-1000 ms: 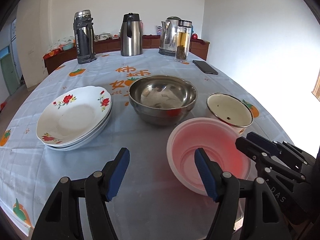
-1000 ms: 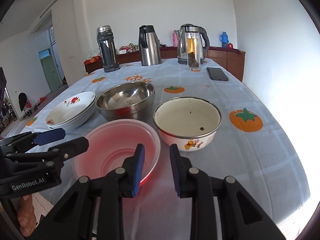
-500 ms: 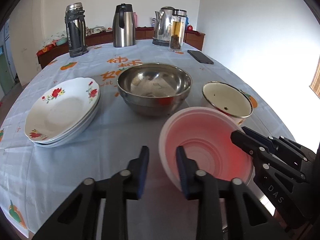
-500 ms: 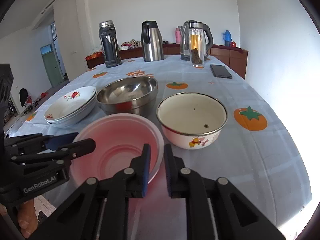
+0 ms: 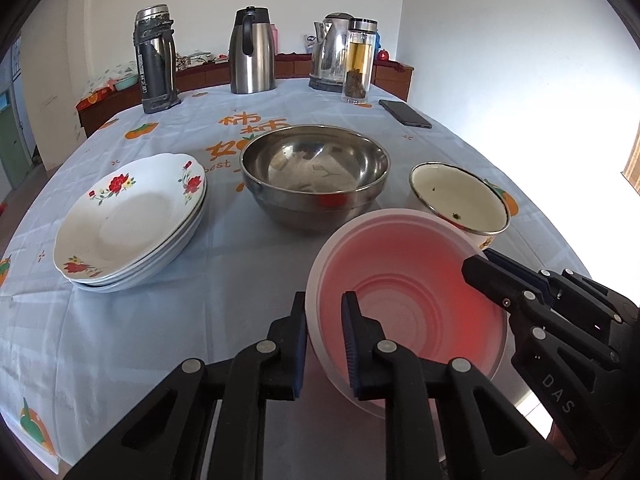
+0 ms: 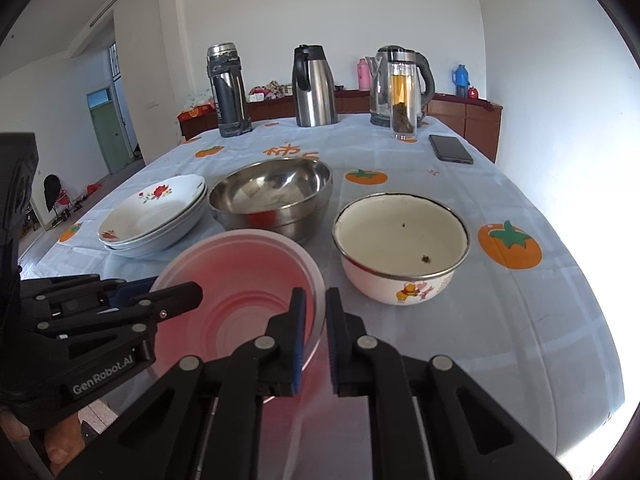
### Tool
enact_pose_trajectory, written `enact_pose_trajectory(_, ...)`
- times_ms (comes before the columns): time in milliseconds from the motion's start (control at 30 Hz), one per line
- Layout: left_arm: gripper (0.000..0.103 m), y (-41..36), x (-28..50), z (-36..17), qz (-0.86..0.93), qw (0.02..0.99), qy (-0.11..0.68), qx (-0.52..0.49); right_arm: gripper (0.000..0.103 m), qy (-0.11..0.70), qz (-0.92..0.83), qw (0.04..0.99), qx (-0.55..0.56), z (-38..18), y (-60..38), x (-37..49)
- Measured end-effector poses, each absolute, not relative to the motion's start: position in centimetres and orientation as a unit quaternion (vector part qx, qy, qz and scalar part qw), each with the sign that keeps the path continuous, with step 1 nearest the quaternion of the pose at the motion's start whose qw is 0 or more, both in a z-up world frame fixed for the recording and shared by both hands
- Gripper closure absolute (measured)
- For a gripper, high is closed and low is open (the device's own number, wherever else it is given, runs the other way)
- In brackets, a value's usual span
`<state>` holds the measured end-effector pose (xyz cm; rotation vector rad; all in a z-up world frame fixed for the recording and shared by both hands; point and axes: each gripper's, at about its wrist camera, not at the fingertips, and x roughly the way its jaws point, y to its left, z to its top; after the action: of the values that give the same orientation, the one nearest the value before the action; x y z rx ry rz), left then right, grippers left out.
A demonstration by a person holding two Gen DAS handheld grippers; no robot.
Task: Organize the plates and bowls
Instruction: 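Close the left tool on the pink plastic bowl rim, then lift the pink bowl with the left tool over the stainless steel bowl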
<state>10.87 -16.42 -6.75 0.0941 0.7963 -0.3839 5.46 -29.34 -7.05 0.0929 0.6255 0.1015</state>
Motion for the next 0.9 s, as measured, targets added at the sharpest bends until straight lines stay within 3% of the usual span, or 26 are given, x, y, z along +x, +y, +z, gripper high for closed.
enact_pose_trajectory(900, 0.085, -14.8, 13.4, -0.9, -0.151, 0.929, 0.335, 0.031, 0.093, 0.215, 0.074, 0.973, 0.032, 0.8, -27.4, 7.6)
